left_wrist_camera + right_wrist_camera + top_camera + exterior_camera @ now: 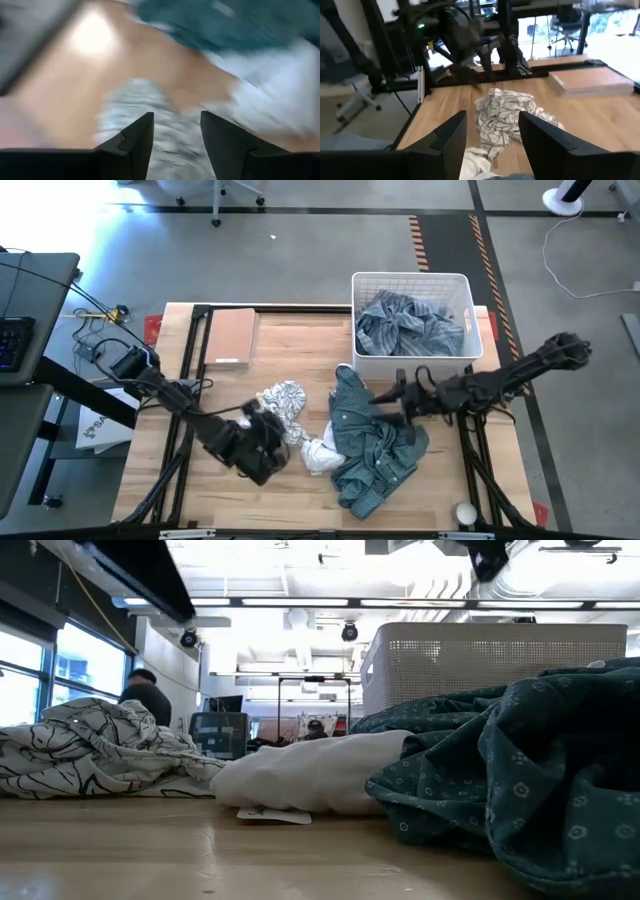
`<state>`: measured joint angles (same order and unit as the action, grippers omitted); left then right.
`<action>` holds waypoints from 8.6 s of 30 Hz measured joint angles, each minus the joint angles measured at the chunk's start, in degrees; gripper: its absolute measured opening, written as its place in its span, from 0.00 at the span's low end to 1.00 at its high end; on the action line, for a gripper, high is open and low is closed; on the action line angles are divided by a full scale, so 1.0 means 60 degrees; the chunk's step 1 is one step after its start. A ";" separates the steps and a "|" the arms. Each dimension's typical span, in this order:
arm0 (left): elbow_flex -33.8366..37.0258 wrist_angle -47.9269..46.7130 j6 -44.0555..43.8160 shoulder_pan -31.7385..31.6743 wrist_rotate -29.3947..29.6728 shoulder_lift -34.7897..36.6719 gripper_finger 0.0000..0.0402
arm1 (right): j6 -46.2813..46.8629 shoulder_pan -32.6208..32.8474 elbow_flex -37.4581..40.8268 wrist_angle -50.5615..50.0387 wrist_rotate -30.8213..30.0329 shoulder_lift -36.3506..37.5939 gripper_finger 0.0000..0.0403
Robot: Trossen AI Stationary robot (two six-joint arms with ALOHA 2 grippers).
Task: Sort clothes
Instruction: Put the white socks into the white laundry bin, then put the red socks into the white laundry bin, then put the green polo shirt into the white laundry bin
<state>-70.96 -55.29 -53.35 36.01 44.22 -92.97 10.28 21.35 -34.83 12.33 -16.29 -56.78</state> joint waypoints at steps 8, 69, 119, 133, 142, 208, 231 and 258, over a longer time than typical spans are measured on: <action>0.2128 0.8364 0.6281 -0.1604 -0.4605 -0.0365 0.40 | -0.0723 0.0513 -0.0937 -0.0038 -0.0718 -0.1127 0.44; 0.1836 0.9750 0.7759 -0.0998 -0.0043 0.0594 0.02 | -0.0819 0.0078 -0.1381 0.4352 0.0516 -0.4541 0.11; 0.1829 0.8444 0.6775 -0.2326 -0.3698 -0.1141 0.20 | 0.1619 -0.1511 -0.1381 -0.6037 -0.2381 0.1789 0.43; 0.1833 1.0107 0.9487 -0.4482 -0.7593 -0.3328 0.34 | 0.1782 -0.0048 -0.1381 -0.5715 -0.3461 0.0536 0.43; 0.1756 0.7209 0.9078 -0.4513 -0.5960 -0.3008 0.05 | 0.2066 -0.0048 -0.1381 -0.5719 -0.3451 0.0402 0.43; 0.0995 0.7820 0.9077 -0.1458 -0.2469 0.1977 0.04 | -0.3064 0.0136 -0.1384 0.3562 -0.0930 -0.4187 0.43; 0.0984 0.6585 0.7566 -0.1660 -0.1500 0.1154 0.30 | -0.3128 -0.0031 -0.1377 0.4496 -0.0795 -0.3595 0.02; 0.0995 0.3300 0.3574 -0.0412 0.1598 0.1147 0.32 | -0.7460 -0.3585 -0.1391 0.0610 -1.1666 0.1080 0.37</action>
<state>-64.99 -35.48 -31.91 33.54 53.81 -86.08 -34.48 -0.16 -43.18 16.00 -86.29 -50.30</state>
